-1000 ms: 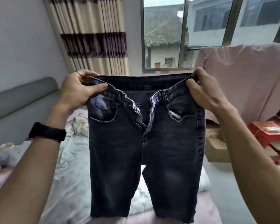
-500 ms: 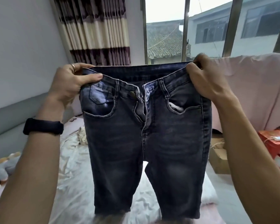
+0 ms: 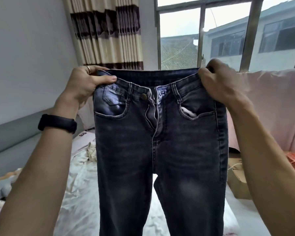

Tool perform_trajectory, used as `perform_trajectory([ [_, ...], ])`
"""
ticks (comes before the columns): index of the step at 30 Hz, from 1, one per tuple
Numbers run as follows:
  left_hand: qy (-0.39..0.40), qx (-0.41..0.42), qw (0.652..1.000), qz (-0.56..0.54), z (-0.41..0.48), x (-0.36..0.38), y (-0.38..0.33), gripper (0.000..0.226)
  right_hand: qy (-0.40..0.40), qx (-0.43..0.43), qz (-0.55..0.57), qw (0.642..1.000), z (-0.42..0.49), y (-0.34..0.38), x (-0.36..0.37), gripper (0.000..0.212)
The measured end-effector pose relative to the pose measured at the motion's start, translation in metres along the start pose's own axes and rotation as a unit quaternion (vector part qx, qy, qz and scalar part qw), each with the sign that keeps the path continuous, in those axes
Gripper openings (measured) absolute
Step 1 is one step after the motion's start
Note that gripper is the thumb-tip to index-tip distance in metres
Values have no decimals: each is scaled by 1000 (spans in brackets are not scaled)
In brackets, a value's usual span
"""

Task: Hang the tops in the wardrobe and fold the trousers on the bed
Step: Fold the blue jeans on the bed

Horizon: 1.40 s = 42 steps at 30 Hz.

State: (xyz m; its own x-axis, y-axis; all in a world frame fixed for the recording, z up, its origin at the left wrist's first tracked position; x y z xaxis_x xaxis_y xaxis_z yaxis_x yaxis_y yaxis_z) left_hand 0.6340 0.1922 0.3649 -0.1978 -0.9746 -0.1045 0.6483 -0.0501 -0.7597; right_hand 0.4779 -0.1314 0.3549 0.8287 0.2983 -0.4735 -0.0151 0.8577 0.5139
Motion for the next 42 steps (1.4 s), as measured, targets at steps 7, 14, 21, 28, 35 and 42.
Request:
perform_trajectory([
  [7,11,-72,984,161,-21,28,132,41,122,53,-56,989,-31,-68,99,18],
  [14,13,-127,938,323,-67,47,272,33,205,107,-122,965,-88,-156,207,17],
  [21,96,-135,909,383,-38,79,399,34,232,140,-176,946,-85,-229,311,20],
  [28,235,-163,859,425,-8,116,560,27,348,197,-204,893,-79,-326,436,14],
  [35,292,-174,834,434,-11,154,704,27,382,229,-237,863,-104,-419,542,10],
  [42,281,-130,832,460,31,197,830,21,315,201,-275,886,-82,-494,646,13],
])
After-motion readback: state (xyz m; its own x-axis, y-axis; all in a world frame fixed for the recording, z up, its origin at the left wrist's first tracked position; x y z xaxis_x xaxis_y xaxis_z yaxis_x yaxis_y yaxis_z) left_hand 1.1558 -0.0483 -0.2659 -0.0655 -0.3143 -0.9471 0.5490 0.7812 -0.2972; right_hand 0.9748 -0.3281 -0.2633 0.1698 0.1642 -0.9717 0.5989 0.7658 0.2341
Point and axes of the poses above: each hand's wrist, its own z-axis towards the middle knuckle, its own x-axis out of the palm, y = z × x, the point moved 1 cm from there along z, towards the middle knuckle, and after that the axes turned 5 degrees about x, right-handed, at the moved point
